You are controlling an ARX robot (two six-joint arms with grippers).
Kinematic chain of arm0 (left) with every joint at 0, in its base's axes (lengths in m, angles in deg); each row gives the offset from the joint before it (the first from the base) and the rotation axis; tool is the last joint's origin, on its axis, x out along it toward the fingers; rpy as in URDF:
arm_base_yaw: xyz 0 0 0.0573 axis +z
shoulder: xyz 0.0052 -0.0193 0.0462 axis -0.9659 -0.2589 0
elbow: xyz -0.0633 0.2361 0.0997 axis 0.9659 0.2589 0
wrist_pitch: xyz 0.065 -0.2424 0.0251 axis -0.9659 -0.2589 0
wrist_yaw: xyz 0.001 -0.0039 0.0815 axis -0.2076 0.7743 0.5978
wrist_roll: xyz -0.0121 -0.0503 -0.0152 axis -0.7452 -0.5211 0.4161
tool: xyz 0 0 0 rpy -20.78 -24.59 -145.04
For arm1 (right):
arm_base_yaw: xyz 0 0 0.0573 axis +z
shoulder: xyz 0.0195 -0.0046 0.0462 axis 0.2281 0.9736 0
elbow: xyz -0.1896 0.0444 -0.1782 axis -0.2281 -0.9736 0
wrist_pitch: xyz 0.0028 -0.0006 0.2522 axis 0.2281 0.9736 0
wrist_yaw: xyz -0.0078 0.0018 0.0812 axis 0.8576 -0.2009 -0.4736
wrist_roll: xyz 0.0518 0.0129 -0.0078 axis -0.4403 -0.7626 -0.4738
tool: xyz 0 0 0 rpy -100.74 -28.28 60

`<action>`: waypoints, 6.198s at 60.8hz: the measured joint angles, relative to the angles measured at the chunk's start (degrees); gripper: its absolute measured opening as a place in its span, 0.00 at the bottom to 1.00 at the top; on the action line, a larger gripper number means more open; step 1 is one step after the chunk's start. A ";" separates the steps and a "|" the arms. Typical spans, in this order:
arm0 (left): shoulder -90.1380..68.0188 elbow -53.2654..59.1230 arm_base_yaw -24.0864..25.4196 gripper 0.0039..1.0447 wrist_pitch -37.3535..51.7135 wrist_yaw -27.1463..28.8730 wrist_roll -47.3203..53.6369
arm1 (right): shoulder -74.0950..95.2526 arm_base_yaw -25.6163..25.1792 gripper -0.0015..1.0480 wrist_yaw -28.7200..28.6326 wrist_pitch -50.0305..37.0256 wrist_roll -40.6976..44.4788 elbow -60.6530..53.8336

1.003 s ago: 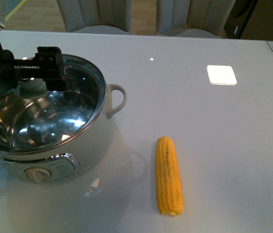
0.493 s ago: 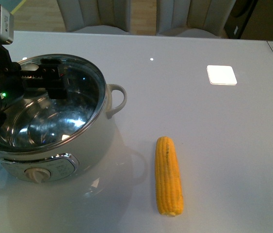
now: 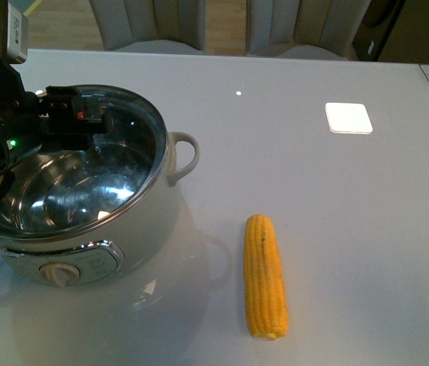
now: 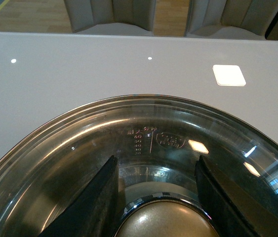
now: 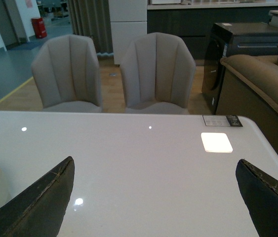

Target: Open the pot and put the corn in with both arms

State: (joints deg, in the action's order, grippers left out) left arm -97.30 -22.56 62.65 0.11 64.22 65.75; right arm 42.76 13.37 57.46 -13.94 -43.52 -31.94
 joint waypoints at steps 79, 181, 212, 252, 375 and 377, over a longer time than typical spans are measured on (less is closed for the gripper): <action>18.01 -0.39 7.85 0.39 -12.72 -2.12 1.75 | 0.00 0.00 0.92 -0.02 0.00 0.00 0.00; -12.00 -11.69 46.12 0.39 3.80 -17.57 8.70 | 0.00 0.00 0.92 0.00 0.00 0.00 -0.02; -24.24 -16.15 44.37 0.39 12.13 -19.58 8.66 | 0.00 0.00 0.92 -0.02 0.00 0.04 -0.02; -34.27 -20.90 43.87 0.39 15.61 -20.52 8.63 | -0.02 0.00 0.92 0.00 0.00 0.04 -0.02; 66.66 29.81 41.33 0.94 -24.76 -29.22 6.69 | -0.02 0.00 0.92 0.00 0.00 0.02 -0.02; 68.74 30.10 41.09 0.94 -26.86 -28.83 6.27 | 0.00 0.00 0.92 -0.02 0.00 0.02 -0.02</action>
State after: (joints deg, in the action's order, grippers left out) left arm -28.56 7.54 103.75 -26.75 35.40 72.03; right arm 42.76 13.37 57.44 -13.94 -43.50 -31.96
